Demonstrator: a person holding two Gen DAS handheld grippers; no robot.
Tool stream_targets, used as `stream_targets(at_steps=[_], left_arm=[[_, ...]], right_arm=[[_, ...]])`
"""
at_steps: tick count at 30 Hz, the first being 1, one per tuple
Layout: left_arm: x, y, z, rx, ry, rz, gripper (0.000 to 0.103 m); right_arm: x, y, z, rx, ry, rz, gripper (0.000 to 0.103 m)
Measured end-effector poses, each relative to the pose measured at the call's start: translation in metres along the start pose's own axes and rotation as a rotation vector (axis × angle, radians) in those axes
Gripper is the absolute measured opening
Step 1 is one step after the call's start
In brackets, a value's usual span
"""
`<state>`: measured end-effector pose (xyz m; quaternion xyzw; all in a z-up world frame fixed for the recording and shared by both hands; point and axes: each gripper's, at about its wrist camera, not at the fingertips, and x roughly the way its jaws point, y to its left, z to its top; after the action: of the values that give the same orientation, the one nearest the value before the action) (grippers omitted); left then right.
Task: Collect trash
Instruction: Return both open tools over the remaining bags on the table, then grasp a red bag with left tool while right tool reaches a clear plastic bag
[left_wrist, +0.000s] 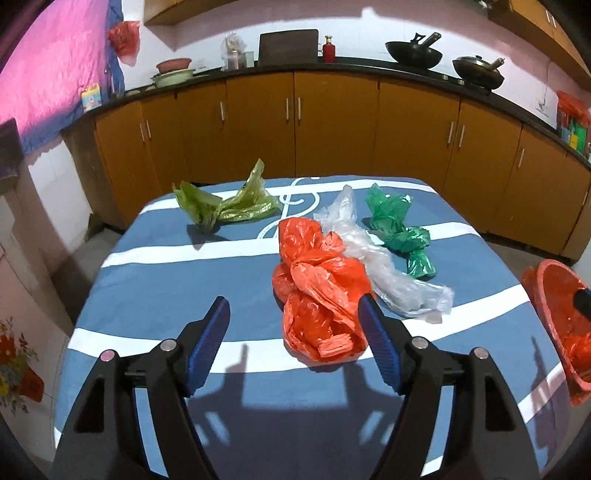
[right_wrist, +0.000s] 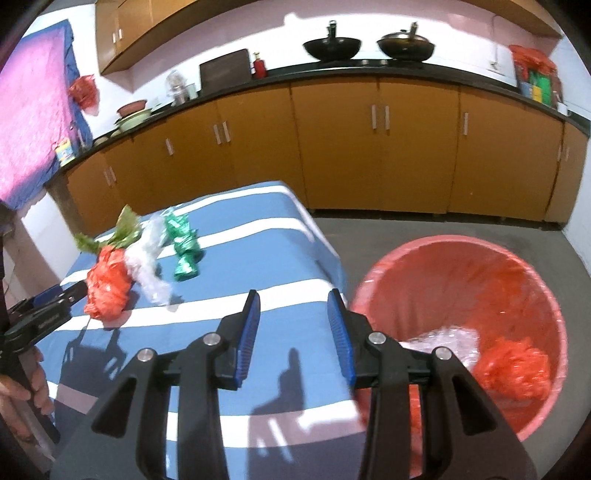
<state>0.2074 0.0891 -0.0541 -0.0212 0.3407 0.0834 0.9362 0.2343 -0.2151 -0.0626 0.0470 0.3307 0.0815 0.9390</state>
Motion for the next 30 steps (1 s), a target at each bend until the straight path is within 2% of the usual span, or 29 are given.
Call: stream_targets(at_steps=[7,14,16,18,24,30], left_arm=[[0.016,-0.006,-0.003,0.024,0.029,-0.020,0.074],[0.030,-0.005,-0.007,0.002,0.086,-0.040,0.074],[0.033,-0.004,-0.008,-0.001,0.097,-0.053,0.067],[0.035,-0.004,-0.009,-0.005,0.109,-0.073,0.053],[0.035,-0.005,-0.011,0.006,0.111,-0.078,0.031],[0.027,0.018,-0.010,-0.019,0.097,-0.040,0.025]], right_arm=[[0.016,0.025,-0.003,-0.016,0.031,0.026,0.038],[0.025,0.035,-0.008,-0.032,0.052,0.035,0.038],[0.027,0.035,-0.010,-0.029,0.056,0.035,0.038],[0.027,0.034,-0.011,-0.027,0.059,0.033,0.038],[0.027,0.034,-0.011,-0.026,0.061,0.032,0.038],[0.028,0.035,-0.010,-0.031,0.059,0.035,0.038]])
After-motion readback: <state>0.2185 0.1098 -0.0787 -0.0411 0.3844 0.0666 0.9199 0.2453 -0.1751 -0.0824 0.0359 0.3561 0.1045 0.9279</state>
